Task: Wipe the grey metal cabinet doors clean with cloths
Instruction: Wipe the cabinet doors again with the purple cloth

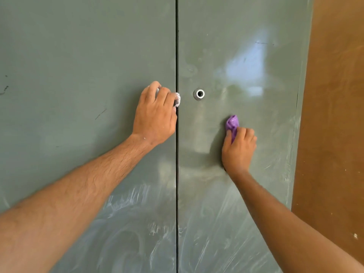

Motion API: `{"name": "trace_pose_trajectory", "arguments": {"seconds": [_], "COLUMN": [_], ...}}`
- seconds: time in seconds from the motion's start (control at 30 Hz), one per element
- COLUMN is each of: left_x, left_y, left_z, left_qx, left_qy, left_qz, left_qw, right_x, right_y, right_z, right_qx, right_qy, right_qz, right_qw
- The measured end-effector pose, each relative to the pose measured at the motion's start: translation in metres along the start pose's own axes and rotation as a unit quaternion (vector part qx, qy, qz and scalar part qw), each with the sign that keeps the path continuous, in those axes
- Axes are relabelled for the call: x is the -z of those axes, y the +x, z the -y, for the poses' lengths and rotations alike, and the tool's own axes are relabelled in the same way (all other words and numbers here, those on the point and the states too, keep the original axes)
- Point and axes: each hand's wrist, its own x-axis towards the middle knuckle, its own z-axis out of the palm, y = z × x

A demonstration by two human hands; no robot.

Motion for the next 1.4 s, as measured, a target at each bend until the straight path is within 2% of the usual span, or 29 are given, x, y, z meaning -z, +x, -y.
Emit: {"name": "trace_pose_trajectory", "arguments": {"seconds": [0.03,0.07,0.13,0.2,0.27,0.3,0.33,0.37,0.4,0.43,0.47,0.53,0.6,0.63,0.7,0.77,0.8,0.83,0.87,0.9,0.97,1.03,1.07,1.1,1.2,1.23,1.27,1.37,1.4], "left_x": [-0.002,-0.003,-0.002,0.001,0.001,0.001,0.0,-0.001,-0.002,-0.003,-0.004,-0.003,-0.002,0.0,0.001,0.002,0.002,0.002,0.002,0.002,0.001,0.0,0.0,0.0,0.003,0.005,0.006,0.008,0.008], "left_y": [0.0,0.0,0.0,0.001,0.001,0.0,0.0,0.0,0.001,0.0,0.0,0.0,0.001,0.0,0.0,0.0,0.0,0.0,0.001,0.001,0.001,0.002,0.002,0.003,0.003,0.003,0.004,0.008,0.009], "left_z": [0.0,0.0,-0.001,-0.002,-0.001,0.0,0.0,0.0,0.001,0.001,0.0,-0.001,-0.001,-0.002,-0.001,-0.002,-0.002,-0.003,-0.004,-0.004,-0.003,-0.005,-0.006,-0.007,-0.01,-0.012,-0.015,-0.026,-0.027], "left_qx": [0.002,0.003,0.004,0.004,0.002,-0.001,-0.004,-0.005,-0.005,-0.002,0.001,0.004,0.0,-0.002,-0.005,-0.001,0.004,0.01,0.015,0.016,0.016,0.023,0.027,0.032,0.042,0.047,0.057,0.089,0.096], "left_qy": [0.004,0.002,0.002,0.002,0.0,0.002,0.006,0.011,0.015,0.018,0.021,0.027,0.025,0.023,0.026,0.025,0.023,0.023,0.025,0.028,0.035,0.042,0.045,0.047,0.059,0.064,0.069,0.087,0.087], "left_qz": [0.002,0.005,0.011,0.014,0.016,0.016,0.016,0.015,0.013,0.012,0.013,0.014,0.013,0.014,0.018,0.021,0.023,0.025,0.028,0.032,0.032,0.028,0.027,0.03,0.051,0.06,0.068,0.073,0.073], "left_qw": [1.0,1.0,1.0,1.0,1.0,1.0,1.0,1.0,1.0,1.0,1.0,1.0,1.0,1.0,0.999,0.999,0.999,0.999,0.999,0.999,0.999,0.998,0.998,0.998,0.996,0.995,0.994,0.989,0.989], "right_x": [-0.003,-0.006,-0.01,-0.009,-0.003,-0.002,-0.002,-0.003,-0.005,-0.008,-0.011,-0.012,-0.006,0.0,0.006,0.008,0.005,0.003,0.001,0.0,0.006,0.019,0.023,0.024,0.009,0.006,0.004,0.009,0.012], "right_y": [0.021,0.031,0.014,-0.033,-0.054,-0.046,-0.028,-0.004,0.018,0.031,0.033,0.005,-0.035,-0.042,-0.03,0.002,0.019,0.028,0.027,0.016,-0.02,-0.032,-0.024,-0.011,0.025,0.024,0.015,-0.024,-0.023], "right_z": [0.006,0.015,0.033,0.02,-0.023,-0.041,-0.05,-0.049,-0.04,-0.029,-0.017,-0.007,-0.028,-0.046,-0.073,-0.075,-0.069,-0.059,-0.048,-0.042,-0.051,-0.088,-0.103,-0.111,-0.092,-0.079,-0.071,-0.098,-0.116], "right_qx": [-0.05,-0.043,0.094,0.26,0.306,0.262,0.173,0.044,-0.065,-0.121,-0.107,0.082,0.253,0.283,0.239,0.048,-0.058,-0.122,-0.126,-0.071,0.12,0.233,0.23,0.187,-0.043,-0.069,-0.047,0.209,0.255], "right_qy": [-0.006,-0.007,0.008,0.014,-0.011,-0.018,-0.014,-0.004,-0.014,-0.027,-0.033,-0.023,-0.019,-0.028,-0.046,-0.031,-0.039,-0.047,-0.048,-0.051,-0.046,-0.049,-0.059,-0.063,-0.038,-0.03,-0.022,-0.012,-0.016], "right_qz": [-0.02,-0.022,0.0,0.062,0.085,0.077,0.056,0.021,-0.025,-0.044,-0.051,-0.019,0.045,0.069,0.078,0.059,0.035,0.027,0.031,0.041,0.091,0.12,0.121,0.121,0.054,0.045,0.045,0.063,0.068], "right_qw": [0.999,0.999,0.996,0.963,0.948,0.962,0.983,0.999,0.997,0.991,0.992,0.996,0.966,0.956,0.967,0.997,0.997,0.991,0.99,0.995,0.988,0.964,0.964,0.973,0.997,0.996,0.998,0.976,0.964]}}
